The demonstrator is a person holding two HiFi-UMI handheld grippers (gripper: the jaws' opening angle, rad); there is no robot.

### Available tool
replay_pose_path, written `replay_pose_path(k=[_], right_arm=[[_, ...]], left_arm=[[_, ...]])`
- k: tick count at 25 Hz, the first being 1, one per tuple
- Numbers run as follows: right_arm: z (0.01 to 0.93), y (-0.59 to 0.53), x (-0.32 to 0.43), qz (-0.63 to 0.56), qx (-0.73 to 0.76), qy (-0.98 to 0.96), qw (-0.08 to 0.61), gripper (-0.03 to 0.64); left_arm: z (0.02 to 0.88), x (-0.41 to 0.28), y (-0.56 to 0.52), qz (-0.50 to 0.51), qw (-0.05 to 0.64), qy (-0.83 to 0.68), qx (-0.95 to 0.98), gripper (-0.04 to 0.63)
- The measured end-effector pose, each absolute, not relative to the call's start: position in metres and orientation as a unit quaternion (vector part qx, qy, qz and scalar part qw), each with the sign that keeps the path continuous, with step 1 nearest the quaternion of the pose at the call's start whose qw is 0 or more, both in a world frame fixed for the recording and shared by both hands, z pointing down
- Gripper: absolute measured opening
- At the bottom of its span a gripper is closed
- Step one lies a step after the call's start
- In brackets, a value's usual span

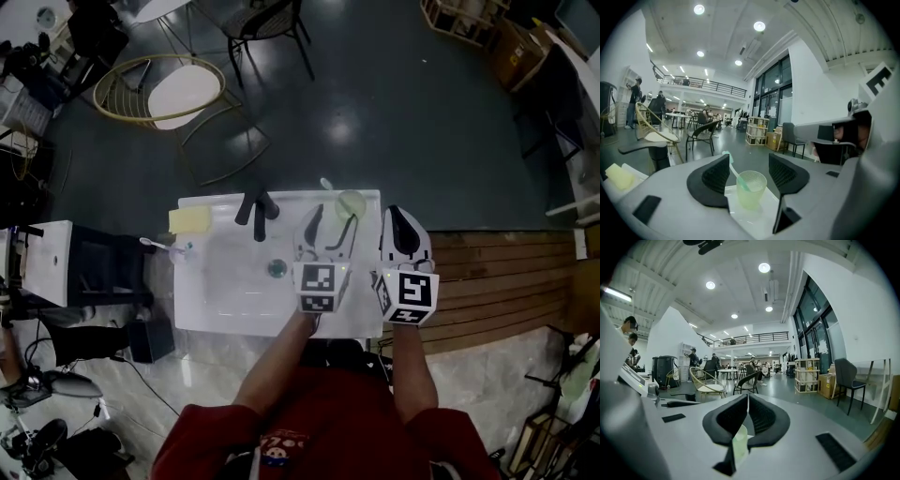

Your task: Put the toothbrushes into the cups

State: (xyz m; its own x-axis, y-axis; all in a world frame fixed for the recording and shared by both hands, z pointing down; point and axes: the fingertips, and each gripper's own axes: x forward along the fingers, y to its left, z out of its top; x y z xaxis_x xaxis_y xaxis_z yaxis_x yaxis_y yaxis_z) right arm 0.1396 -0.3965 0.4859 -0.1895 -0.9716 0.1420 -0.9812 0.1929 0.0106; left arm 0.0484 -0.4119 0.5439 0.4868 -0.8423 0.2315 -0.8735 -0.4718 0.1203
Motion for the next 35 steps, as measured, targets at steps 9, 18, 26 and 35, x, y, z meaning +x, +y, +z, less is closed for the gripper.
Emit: replay_pose_path(k=[9,18,26,35], right_arm=[[0.438,-0.390,0.142,0.006,0.632,-0.775,0.025,0.034],[0.409,-0.393,0.131,-0.024,0.617,-0.787,0.010,0.034],[0.390,-0.401,0.134,-0.043,0.615,-0.787,0.002,0.034],[0.379,-0.404,0.137,-0.054,0.613,-0.788,0.001,0.034]], left_arm=[[0.489,0.040,-0.406,0.045,0.071,-0.520,0.850,0.255],[0.438,0.029,-0.405,0.009,0.042,-0.535,0.844,0.255],[0.410,0.025,-0.412,-0.008,0.019,-0.538,0.843,0.255],[0.400,0.028,-0.417,-0.014,0.017,-0.540,0.841,0.229]])
